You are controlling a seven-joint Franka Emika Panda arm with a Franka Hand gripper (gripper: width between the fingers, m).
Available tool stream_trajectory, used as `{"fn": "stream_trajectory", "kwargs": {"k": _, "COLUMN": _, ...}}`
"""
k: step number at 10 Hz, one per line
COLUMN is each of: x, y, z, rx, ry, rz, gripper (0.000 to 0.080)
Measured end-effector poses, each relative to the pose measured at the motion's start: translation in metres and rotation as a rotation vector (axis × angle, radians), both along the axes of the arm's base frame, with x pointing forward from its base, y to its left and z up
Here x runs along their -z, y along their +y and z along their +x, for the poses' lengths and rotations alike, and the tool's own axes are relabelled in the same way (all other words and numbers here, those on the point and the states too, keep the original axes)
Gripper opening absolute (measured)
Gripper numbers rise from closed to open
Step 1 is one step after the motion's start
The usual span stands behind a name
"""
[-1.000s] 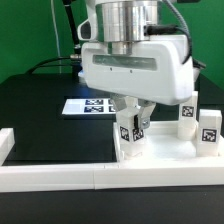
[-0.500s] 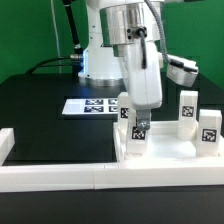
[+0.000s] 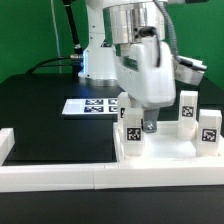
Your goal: Assemble square table
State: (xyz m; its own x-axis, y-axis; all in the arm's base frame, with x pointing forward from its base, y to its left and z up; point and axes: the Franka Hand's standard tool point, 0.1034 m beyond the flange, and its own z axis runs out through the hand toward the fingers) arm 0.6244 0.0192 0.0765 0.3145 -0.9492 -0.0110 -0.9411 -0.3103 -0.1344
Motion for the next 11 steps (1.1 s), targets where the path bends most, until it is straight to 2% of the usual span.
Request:
{"fn": "stream_trajectory", "kwargs": {"k": 1, "x": 0.000, "y": 0.001, "z": 0.000, "rx": -0.103, "ry": -0.006, "rz": -0.014, "gripper": 0.0637}}
{"fn": "stream_trajectory", "kwargs": {"k": 4, "x": 0.000, "y": 0.000, "z": 0.000, "rx": -0.314, "ry": -0.016, "rz": -0.041, "gripper": 0.0647}}
{"fn": "stream_trajectory", "kwargs": {"k": 8, "x": -0.003, "y": -0.014, "z": 0.002, "rx": -0.945, "ry": -0.043, "rz": -0.143, "gripper": 0.0649}}
{"fn": "stream_trajectory", "kwargs": {"k": 11, "x": -0.002, "y": -0.015, "z": 0.002, "rx": -0.977, "ry": -0.043, "rz": -0.146, "gripper": 0.0649}}
